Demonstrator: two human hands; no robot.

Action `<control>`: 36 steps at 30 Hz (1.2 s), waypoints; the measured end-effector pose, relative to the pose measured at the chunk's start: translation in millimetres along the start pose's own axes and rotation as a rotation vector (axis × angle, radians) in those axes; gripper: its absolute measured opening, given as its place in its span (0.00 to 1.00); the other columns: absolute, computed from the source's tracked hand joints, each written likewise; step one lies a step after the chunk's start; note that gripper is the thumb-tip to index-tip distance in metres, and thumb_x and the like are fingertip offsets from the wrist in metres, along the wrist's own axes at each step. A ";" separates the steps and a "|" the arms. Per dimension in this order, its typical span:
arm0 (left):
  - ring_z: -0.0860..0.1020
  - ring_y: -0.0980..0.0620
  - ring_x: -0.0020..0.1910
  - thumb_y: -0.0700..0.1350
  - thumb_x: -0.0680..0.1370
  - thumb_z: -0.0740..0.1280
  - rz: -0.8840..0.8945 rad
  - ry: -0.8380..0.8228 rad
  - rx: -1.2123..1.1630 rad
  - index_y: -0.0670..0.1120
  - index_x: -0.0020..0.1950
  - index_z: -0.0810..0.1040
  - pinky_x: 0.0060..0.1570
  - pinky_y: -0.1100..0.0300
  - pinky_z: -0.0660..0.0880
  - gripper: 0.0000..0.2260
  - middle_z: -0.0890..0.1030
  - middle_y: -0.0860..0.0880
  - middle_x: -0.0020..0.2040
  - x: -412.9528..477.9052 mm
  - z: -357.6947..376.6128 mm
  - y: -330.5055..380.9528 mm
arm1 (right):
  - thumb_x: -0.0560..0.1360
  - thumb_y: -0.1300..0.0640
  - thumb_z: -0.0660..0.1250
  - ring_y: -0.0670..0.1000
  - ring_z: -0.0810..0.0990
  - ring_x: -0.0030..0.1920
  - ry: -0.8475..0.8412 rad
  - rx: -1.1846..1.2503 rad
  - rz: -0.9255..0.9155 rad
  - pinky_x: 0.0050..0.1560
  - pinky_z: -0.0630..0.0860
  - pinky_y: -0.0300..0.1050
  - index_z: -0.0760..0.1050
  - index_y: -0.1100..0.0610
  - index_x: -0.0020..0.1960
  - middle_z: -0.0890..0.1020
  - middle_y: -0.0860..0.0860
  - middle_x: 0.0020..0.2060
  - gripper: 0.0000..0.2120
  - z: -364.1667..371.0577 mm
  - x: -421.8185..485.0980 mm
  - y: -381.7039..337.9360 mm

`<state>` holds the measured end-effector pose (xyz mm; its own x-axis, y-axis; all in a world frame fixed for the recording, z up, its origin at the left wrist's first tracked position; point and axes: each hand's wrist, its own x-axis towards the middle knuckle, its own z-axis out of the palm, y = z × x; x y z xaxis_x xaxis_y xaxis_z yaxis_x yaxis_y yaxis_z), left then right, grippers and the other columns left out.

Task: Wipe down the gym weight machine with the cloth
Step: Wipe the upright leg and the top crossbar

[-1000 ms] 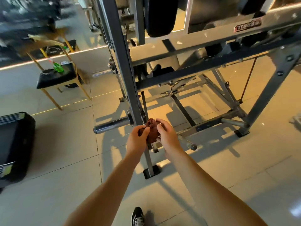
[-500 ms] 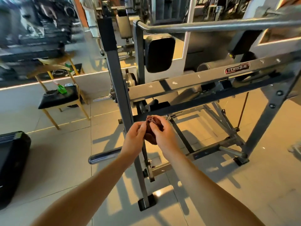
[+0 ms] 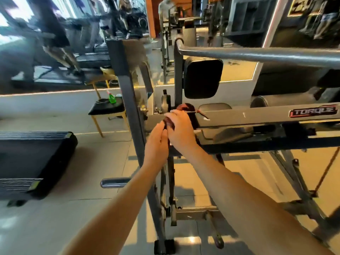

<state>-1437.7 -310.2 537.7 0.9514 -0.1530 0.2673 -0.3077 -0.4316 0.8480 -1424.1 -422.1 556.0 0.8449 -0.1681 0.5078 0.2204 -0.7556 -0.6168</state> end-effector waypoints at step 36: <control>0.57 0.55 0.76 0.51 0.87 0.52 0.126 -0.014 0.392 0.50 0.80 0.63 0.72 0.61 0.56 0.21 0.63 0.55 0.80 25.4 -15.1 -14.8 | 0.85 0.56 0.60 0.49 0.68 0.75 0.016 -0.060 0.164 0.74 0.63 0.46 0.73 0.53 0.72 0.72 0.48 0.74 0.17 -15.1 5.8 27.6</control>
<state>-1408.8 -294.3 538.8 0.9063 -0.2371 0.3500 -0.4068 -0.7142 0.5696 -1420.5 -453.5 551.0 0.8594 -0.3020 0.4127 0.0500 -0.7535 -0.6556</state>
